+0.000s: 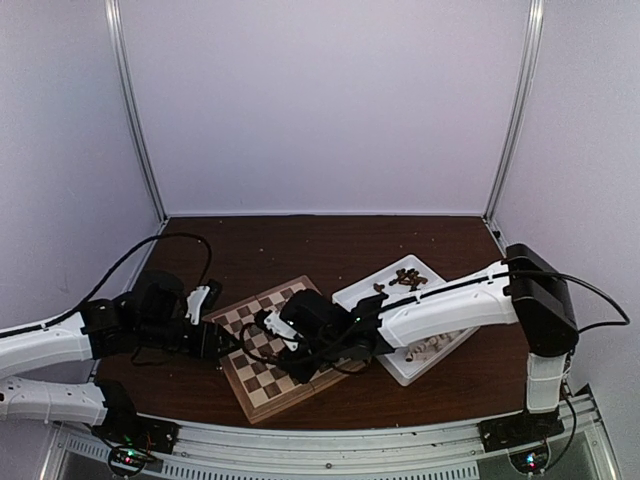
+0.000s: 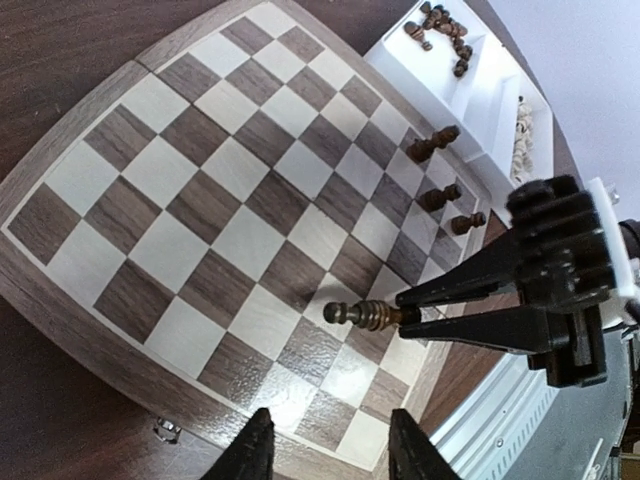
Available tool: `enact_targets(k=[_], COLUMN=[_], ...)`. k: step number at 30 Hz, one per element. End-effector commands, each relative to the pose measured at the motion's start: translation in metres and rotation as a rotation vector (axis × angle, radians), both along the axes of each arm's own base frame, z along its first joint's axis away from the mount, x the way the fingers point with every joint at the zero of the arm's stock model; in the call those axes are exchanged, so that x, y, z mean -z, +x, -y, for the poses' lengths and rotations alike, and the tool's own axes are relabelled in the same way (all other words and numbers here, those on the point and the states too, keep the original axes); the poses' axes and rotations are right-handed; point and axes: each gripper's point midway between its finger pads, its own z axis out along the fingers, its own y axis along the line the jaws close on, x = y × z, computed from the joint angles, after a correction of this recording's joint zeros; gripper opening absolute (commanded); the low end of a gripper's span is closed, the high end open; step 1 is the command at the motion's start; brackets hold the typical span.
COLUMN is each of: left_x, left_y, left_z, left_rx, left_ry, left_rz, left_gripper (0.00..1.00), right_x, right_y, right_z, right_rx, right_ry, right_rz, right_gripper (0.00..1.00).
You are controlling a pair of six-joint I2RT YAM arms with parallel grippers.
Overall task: Set up the chess pieces on the board
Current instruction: Pick up the chess piece from the chessboard.
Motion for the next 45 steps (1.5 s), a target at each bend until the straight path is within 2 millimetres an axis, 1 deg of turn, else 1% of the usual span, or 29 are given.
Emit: enact_targets(k=[1,3,6,8,10,13,15,17,20,21,24,26,27,29,34,40,43,45], left_x=[-0.046,-0.072,-0.102,-0.116,-0.127,-0.134,-0.140,-0.144,-0.138,-0.140,-0.129,-0.120,-0.117,-0.114,-0.114,-0.116,-0.119,-0.121], left_y=[0.011,0.010,0.004,-0.011,-0.023,-0.032,-0.040,-0.044,-0.050,-0.050,-0.050,-0.046,-0.041,-0.037,-0.030,-0.022,-0.024,-0.026], left_z=[0.009,0.010,0.008,0.014,0.018,0.022,0.025,0.029,0.038,0.042,0.055,0.064,0.069,0.078,0.093,0.101,0.105,0.107], left_rx=[0.014,0.051,0.127,0.259,0.366,0.491,0.592,0.669,0.803,0.837,0.935,0.960,0.956,0.972,0.979,0.962,0.970,0.983], left_ry=[-0.136,-0.186,-0.222,-0.251,-0.268,-0.245,-0.215,-0.183,-0.148,-0.135,-0.069,-0.003,0.033,0.063,0.068,0.066,0.039,0.021], left_rz=[0.128,0.233,0.404,0.526,0.649,0.821,0.930,1.004,1.041,1.045,1.018,1.026,1.036,1.054,1.079,1.094,1.101,1.101], left_gripper=[0.38,0.40,0.48,0.53,0.54,0.54,0.50,0.51,0.52,0.53,0.54,0.68,0.70,0.72,0.73,0.76,0.76,0.73], right_x=[-0.064,-0.079,-0.095,-0.106,-0.117,-0.130,-0.137,-0.145,-0.157,-0.163,-0.171,-0.172,-0.172,-0.171,-0.171,-0.175,-0.172,-0.170], right_y=[-0.002,-0.008,-0.015,-0.021,-0.025,-0.029,-0.026,-0.024,-0.024,-0.024,-0.026,-0.028,-0.029,-0.030,-0.033,-0.037,-0.036,-0.035], right_z=[0.005,0.010,0.016,0.020,0.025,0.035,0.043,0.049,0.055,0.057,0.060,0.061,0.061,0.061,0.059,0.054,0.051,0.048], right_rx=[-0.001,-0.012,-0.041,-0.060,-0.080,-0.087,-0.073,-0.072,-0.084,-0.089,-0.102,-0.113,-0.117,-0.124,-0.138,-0.156,-0.156,-0.155], right_ry=[0.112,0.144,0.181,0.199,0.204,0.193,0.188,0.203,0.247,0.260,0.271,0.267,0.265,0.262,0.272,0.325,0.329,0.330], right_rz=[0.029,-0.003,-0.102,-0.173,-0.222,-0.257,-0.278,-0.336,-0.425,-0.435,-0.457,-0.469,-0.473,-0.483,-0.502,-0.533,-0.538,-0.545], right_gripper=[0.11,0.11,0.11,0.11,0.11,0.12,0.12,0.12,0.12,0.12,0.13,0.13,0.13,0.13,0.13,0.13,0.13,0.13])
